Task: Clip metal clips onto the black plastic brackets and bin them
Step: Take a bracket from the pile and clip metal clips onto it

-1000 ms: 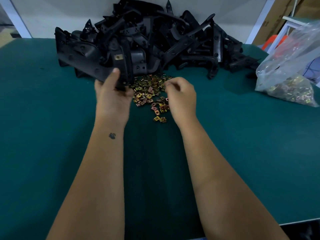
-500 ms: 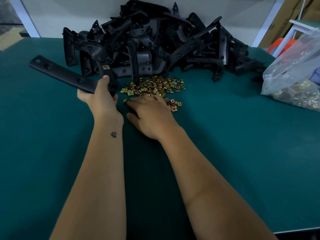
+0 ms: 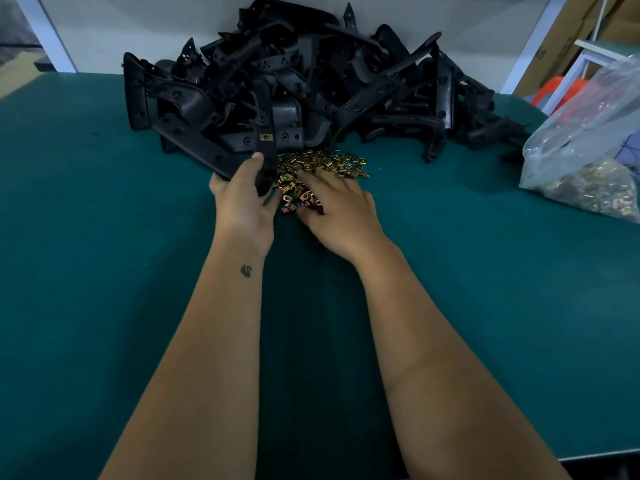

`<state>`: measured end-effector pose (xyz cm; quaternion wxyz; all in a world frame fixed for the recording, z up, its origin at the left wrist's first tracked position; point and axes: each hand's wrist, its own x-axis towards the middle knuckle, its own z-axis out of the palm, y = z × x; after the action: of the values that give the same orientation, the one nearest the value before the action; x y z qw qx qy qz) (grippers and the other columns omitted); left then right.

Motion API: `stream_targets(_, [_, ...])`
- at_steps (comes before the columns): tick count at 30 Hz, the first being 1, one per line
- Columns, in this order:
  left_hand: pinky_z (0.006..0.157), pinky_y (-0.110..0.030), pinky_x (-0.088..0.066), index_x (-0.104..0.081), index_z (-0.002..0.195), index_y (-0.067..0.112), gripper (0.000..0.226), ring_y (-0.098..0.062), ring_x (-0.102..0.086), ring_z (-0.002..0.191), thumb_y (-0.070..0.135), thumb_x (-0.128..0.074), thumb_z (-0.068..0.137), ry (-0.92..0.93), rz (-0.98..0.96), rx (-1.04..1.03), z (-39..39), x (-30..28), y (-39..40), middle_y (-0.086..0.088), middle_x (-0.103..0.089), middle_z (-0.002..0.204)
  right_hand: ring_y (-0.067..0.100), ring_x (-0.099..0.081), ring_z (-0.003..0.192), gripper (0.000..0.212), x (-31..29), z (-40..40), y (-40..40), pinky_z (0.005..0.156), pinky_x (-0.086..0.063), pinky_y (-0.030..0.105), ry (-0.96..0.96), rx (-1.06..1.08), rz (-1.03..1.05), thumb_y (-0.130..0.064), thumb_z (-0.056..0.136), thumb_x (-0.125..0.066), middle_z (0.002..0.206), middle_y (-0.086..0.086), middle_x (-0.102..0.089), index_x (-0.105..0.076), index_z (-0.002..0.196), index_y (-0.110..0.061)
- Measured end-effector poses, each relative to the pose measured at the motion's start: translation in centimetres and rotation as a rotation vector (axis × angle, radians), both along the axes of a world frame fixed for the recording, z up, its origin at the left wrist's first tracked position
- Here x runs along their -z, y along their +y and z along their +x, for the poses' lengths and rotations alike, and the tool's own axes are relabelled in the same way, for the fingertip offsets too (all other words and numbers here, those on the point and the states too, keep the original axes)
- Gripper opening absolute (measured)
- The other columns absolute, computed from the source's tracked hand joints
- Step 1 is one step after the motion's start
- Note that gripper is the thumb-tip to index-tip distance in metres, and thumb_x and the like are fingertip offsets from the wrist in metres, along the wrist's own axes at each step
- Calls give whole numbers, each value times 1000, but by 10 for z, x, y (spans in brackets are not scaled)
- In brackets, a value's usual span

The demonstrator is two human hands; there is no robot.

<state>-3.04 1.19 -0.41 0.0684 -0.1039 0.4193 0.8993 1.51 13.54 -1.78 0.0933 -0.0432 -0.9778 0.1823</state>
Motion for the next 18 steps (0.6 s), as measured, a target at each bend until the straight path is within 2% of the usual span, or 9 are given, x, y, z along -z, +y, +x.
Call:
stream_targets(2, [101,-42,-52,-36,142,14,53,-29,-54,124,12,-62,96,9,5,8,0,1,1,-8,-54,132,21,-19,143,52,2,-1,-2,111,-14,38,-46,-28,84,-46,100,-43,161,-6,-26,-33,150,-37])
stream_targets(4, [98,-39,-54,-37,143,14,54,-29,-54,124,11,-62,96,12,15,7,-1,2,1,-10,-53,135,21,-28,138,46,2,-1,-2,107,-18,36,12,-18,89,-42,99,-46,153,-8,-40,-44,145,-35])
stream_targets(7, [90,-35,-57,-39,143,11,53,-26,-56,109,11,-62,96,5,32,18,-3,2,0,-12,-54,135,22,-42,125,33,0,-2,-3,100,-27,35,120,11,30,-31,96,-57,131,-7,-59,-62,129,-29])
stream_targets(10, [90,-35,-57,-39,143,10,53,-22,-54,99,11,-62,95,2,24,40,-2,3,1,-13,-56,132,26,-48,116,28,-1,-3,-3,94,-38,36,168,9,-40,-20,91,-65,119,0,-65,-69,119,-21])
stream_targets(13, [94,-39,-56,-39,142,10,53,-25,-58,106,11,-62,94,-4,11,51,-2,3,3,-12,-57,131,25,-53,109,26,-1,-3,-4,91,-45,37,225,1,-213,-6,86,-69,110,4,-67,-72,110,-13])
stream_targets(18, [89,-36,-58,-39,141,10,53,-30,-59,119,11,-63,94,-13,-3,60,-2,3,5,-13,-59,130,16,-65,91,33,0,-3,-4,85,-54,35,299,43,-415,9,86,-56,100,5,-70,-72,107,-11])
